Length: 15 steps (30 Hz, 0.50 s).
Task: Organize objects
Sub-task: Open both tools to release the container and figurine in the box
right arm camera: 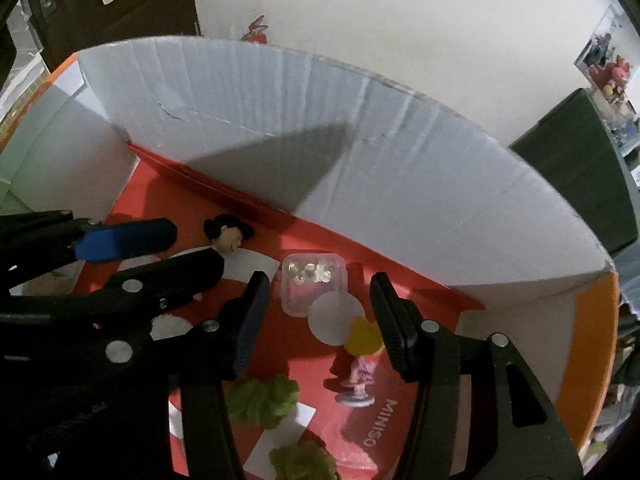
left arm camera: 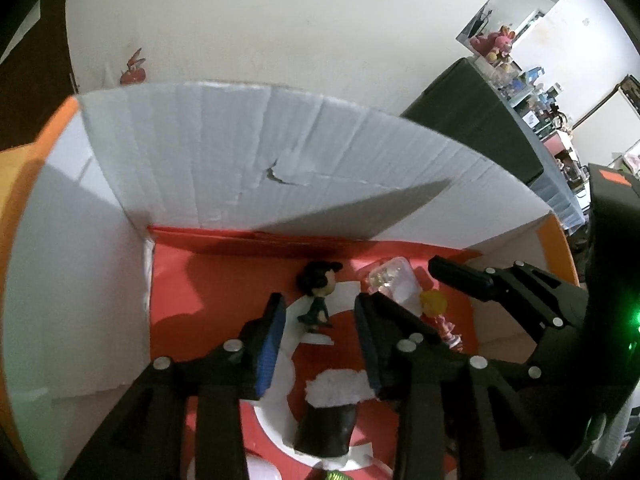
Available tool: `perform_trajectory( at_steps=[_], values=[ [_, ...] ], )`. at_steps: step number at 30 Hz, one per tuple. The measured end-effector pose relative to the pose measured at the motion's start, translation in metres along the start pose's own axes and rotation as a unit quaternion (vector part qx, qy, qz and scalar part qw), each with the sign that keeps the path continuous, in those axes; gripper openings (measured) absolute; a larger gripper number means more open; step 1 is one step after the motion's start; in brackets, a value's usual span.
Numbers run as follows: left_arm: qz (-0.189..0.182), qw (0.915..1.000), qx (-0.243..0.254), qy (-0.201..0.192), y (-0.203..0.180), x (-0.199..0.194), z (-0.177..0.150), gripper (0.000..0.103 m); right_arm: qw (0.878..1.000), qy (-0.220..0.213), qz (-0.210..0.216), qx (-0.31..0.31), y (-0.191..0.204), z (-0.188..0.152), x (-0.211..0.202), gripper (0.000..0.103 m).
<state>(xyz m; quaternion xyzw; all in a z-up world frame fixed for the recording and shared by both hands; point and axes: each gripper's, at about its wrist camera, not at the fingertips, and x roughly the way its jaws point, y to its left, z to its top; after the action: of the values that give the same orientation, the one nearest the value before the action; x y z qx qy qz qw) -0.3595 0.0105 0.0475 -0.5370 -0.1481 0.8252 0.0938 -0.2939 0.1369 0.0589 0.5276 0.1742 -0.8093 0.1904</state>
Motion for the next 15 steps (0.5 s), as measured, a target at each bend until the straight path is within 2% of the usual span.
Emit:
perform_trajectory(
  at_steps=[15],
  values=[
    [0.001,0.9994,0.015,-0.030,-0.005,-0.052,-0.013,0.037,1.000,-0.026,-0.009,0.014,0.006,-0.022,-0.052,0.051]
  ],
)
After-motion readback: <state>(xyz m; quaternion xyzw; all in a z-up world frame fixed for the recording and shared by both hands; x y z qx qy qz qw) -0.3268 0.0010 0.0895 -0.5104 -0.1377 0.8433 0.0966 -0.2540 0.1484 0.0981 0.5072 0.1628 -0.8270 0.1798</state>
